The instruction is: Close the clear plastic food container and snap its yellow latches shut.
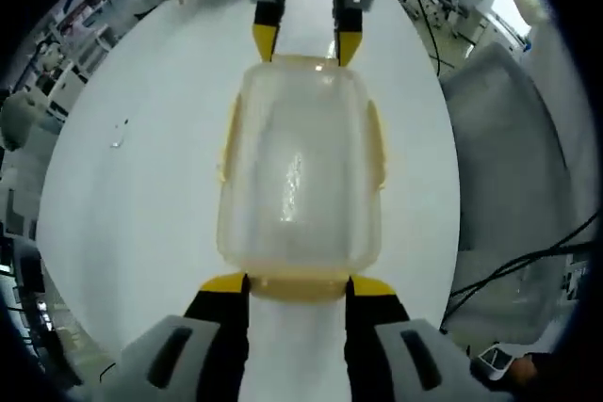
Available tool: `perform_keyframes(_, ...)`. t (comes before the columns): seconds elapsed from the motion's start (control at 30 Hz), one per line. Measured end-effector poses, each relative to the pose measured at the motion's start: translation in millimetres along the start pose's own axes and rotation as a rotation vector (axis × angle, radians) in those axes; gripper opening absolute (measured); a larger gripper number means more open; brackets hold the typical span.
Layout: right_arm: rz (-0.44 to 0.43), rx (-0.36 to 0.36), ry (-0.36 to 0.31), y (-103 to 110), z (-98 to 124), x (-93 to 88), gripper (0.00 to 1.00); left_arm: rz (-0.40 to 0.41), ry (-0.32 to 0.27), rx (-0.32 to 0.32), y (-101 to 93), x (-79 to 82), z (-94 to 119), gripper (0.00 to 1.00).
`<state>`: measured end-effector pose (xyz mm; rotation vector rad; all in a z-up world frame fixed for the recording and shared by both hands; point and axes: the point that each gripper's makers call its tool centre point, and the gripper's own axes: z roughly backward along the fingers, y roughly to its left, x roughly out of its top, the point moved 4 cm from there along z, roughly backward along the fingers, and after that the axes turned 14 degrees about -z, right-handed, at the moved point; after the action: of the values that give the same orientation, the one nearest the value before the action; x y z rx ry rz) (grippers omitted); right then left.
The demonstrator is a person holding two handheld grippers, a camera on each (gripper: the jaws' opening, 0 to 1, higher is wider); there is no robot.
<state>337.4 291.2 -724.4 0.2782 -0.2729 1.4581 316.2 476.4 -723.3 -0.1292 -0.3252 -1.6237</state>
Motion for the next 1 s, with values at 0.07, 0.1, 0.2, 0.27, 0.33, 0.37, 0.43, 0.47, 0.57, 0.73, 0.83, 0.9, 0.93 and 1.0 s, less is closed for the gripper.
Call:
perform_keyframes(0.07, 0.001, -0.004, 0.000, -1, 4, -4.3, 0.36, 0.002, -0.011, 0.008, 1.3, 7.0, 1, 0.34)
perform_keyframes(0.1, 0.000, -0.003, -0.002, 0, 7, -7.3, 0.36, 0.001, -0.010, 0.005, 1.2, 11.0, 0, 0.34)
perform_keyframes(0.2, 0.003, -0.011, 0.007, 0, 13, -16.5, 0.36, -0.003, -0.012, 0.001, 2.5, 22.6, -3, 0.34)
perform_keyframes(0.27, -0.004, -0.012, 0.011, -2, 17, -24.7, 0.36, -0.010, -0.013, 0.001, 4.0, 31.1, -5, 0.34)
perform_keyframes(0.33, -0.010, -0.017, 0.015, -3, 20, -33.1, 0.36, -0.016, -0.018, 0.002, 6.6, 39.6, -8, 0.34)
perform_keyframes(0.37, -0.013, -0.016, 0.016, -4, 21, -36.4, 0.36, -0.019, -0.021, 0.001, 7.5, 42.8, -9, 0.34)
perform_keyframes(0.43, -0.019, -0.021, 0.020, -5, 25, -43.9, 0.36, -0.025, -0.023, -0.002, 10.2, 50.9, -11, 0.34)
perform_keyframes(0.47, -0.023, -0.020, 0.020, -6, 26, -46.9, 0.36, -0.028, -0.023, -0.004, 11.4, 54.1, -12, 0.34)
perform_keyframes(0.57, -0.039, -0.024, 0.018, -8, 32, -58.4, 0.36, -0.039, -0.026, -0.011, 16.6, 65.7, -16, 0.34)
perform_keyframes(0.73, -0.057, -0.030, 0.023, -13, 37, -77.1, 0.36, -0.058, -0.033, -0.016, 23.1, 84.0, -22, 0.34)
perform_keyframes(0.83, -0.073, -0.030, 0.024, -14, 41, -87.7, 0.37, -0.069, -0.040, -0.024, 27.0, 93.7, -27, 0.34)
perform_keyframes(0.9, -0.080, -0.029, 0.030, -15, 42, -94.6, 0.37, -0.075, -0.043, -0.029, 28.3, 100.6, -30, 0.34)
perform_keyframes(0.93, -0.083, -0.029, 0.033, -15, 43, -97.9, 0.37, -0.080, -0.043, -0.032, 29.0, 104.6, -32, 0.34)
perform_keyframes(1.0, -0.087, -0.032, 0.040, -16, 44, -104.0, 0.37, -0.085, -0.044, -0.033, 30.2, 109.0, -33, 0.34)
